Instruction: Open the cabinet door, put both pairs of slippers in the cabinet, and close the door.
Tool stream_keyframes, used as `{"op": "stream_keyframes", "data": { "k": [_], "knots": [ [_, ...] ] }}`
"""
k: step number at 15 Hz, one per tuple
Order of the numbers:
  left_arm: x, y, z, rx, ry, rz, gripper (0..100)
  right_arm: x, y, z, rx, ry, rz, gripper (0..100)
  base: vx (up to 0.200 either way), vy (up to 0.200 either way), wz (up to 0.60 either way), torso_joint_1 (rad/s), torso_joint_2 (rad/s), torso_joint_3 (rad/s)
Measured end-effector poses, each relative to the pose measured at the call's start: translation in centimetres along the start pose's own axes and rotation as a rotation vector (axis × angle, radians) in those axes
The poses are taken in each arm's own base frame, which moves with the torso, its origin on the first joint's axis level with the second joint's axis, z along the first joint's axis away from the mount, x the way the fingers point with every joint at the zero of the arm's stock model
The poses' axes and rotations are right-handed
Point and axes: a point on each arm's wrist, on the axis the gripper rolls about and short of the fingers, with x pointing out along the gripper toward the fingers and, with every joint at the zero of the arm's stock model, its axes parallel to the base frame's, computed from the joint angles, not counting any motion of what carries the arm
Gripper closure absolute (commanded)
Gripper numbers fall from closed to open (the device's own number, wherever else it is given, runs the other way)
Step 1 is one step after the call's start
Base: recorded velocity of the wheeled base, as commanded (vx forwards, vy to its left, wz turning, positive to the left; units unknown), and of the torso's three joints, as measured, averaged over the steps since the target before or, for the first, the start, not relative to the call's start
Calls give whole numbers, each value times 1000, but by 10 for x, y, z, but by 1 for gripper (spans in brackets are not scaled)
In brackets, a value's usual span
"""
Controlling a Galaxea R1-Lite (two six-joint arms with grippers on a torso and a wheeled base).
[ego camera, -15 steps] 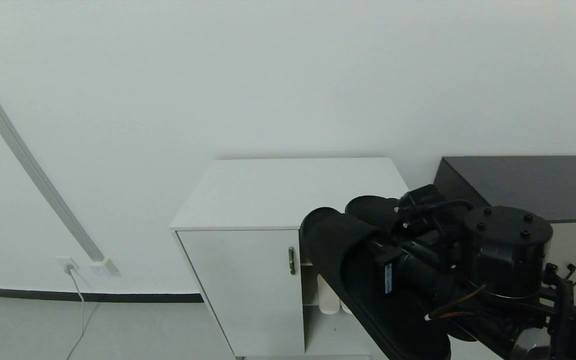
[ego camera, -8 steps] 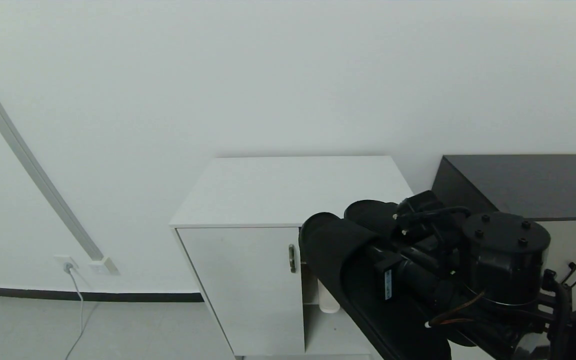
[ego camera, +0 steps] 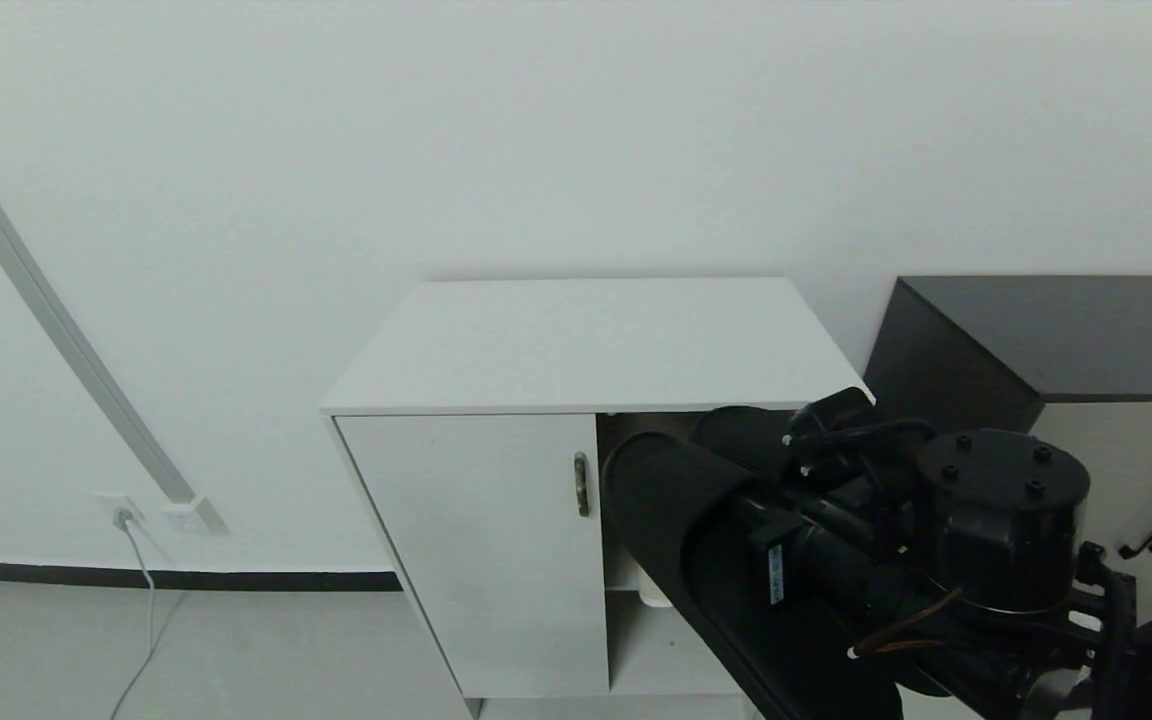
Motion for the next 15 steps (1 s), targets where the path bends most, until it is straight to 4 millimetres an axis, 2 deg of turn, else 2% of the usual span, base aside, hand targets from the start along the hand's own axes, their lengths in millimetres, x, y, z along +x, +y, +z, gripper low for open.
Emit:
{"op": "stream_keyframes", "data": {
  "k": [15],
  "knots": [
    [0, 0, 0, 0, 0, 0, 100, 1, 0, -3, -4, 11, 0, 100, 0, 0, 0, -188, 509, 321]
  ]
}}
